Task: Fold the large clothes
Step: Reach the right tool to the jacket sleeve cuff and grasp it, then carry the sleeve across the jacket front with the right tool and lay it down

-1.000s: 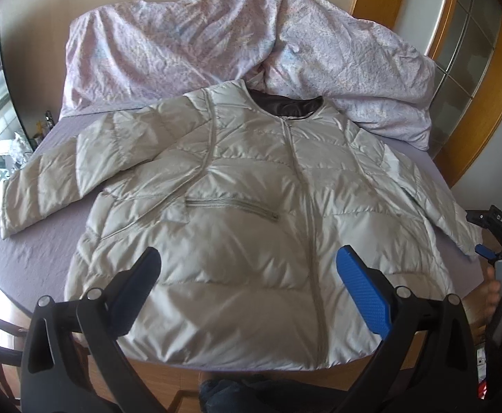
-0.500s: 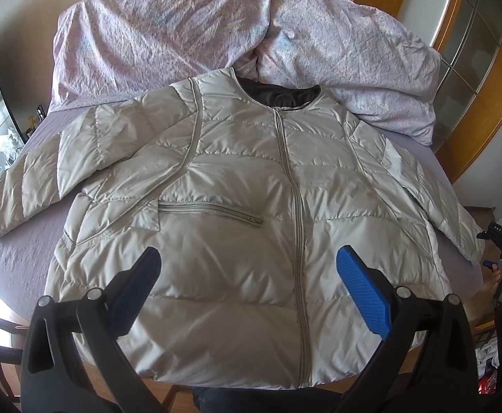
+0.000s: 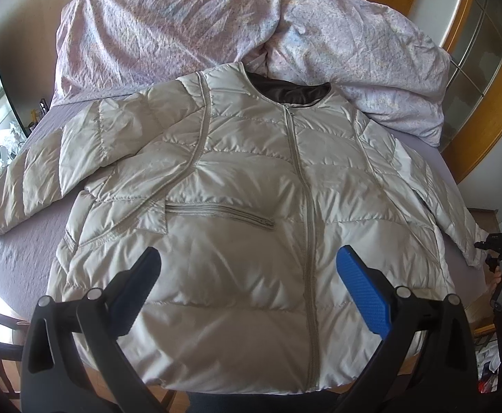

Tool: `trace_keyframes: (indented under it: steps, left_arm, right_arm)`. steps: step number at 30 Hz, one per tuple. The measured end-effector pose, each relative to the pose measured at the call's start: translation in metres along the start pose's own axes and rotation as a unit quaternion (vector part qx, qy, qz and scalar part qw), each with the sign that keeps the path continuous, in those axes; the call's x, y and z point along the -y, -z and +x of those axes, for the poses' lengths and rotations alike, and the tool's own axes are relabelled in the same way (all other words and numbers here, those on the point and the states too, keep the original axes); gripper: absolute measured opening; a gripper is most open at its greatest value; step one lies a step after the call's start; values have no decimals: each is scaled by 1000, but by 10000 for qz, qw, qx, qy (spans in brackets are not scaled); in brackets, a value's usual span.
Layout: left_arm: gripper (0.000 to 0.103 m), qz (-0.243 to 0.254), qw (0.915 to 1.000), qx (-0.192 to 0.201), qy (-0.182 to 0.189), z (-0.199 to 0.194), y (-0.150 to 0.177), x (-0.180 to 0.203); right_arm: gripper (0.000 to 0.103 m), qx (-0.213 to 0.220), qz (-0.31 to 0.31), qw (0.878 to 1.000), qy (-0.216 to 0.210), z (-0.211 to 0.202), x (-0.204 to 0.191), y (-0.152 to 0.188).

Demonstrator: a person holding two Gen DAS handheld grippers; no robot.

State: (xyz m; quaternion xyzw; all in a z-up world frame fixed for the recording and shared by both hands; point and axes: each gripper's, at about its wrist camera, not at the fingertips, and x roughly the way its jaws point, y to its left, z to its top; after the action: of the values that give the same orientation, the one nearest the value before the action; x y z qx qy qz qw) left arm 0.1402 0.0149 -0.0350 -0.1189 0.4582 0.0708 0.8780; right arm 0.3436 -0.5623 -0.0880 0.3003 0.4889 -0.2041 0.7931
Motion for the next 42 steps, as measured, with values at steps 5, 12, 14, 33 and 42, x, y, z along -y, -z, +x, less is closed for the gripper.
trace_keyframes:
  steps: [5, 12, 14, 33, 42]
  left_arm:
    - [101, -8, 10000, 26, 61, 0, -11, -19]
    - [101, -8, 9998, 72, 185, -1, -22, -46]
    - [101, -8, 9998, 92, 203, -1, -25, -55]
    - [101, -764, 9965, 214, -251, -11, -27, -162]
    - [101, -1065, 9928, 257, -491, -20, -20, -198]
  right_arm:
    - [14, 538, -372, 9978, 39, -37, -33, 7]
    - [13, 653, -1062, 9910, -495, -59, -129, 36]
    - [13, 562, -1258, 9880, -706, -58, -164, 51]
    - [13, -958, -3153, 9314, -1544, 2, -424, 230]
    - [18, -1263, -4047, 8973, -1230, 20, -483, 306]
